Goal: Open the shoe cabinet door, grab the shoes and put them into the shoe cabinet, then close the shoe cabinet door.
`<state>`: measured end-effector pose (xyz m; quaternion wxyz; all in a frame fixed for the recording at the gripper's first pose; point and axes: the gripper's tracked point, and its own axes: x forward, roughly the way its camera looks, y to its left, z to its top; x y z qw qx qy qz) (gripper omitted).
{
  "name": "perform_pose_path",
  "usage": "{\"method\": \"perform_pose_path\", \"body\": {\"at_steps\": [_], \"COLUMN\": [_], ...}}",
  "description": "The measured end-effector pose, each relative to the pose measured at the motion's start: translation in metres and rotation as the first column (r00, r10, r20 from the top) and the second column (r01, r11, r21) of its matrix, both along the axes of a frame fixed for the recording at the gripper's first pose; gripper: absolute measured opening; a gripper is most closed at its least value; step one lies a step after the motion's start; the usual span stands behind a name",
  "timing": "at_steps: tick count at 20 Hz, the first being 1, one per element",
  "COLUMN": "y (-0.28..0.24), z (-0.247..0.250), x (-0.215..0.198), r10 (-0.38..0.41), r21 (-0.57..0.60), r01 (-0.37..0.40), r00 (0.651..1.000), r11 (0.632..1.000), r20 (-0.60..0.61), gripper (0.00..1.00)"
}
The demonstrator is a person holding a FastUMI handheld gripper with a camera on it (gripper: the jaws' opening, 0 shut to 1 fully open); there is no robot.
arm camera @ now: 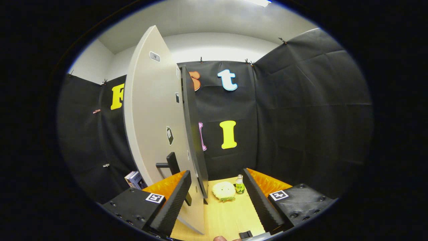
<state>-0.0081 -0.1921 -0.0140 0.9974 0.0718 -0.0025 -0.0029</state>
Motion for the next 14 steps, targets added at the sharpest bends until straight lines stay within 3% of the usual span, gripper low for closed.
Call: {"method": "perform_pose_path", "body": {"at_steps": [3,8,14], "y": [0.001,0.021,0.087], "z": [-0.002,0.000,0.000], "x": [0.008,0.012,0.006], "r10": [0.027,0.000,0.082], "r21": [-0.001,-0.019,-0.035], "r01": [-0.027,0.000,-0.082], "r00": [1.000,1.000,0.997], "r11": [1.000,1.000,0.996], "r20": [0.008,0.003,-0.010], "gripper": [0.98,0.98,0.98]}}
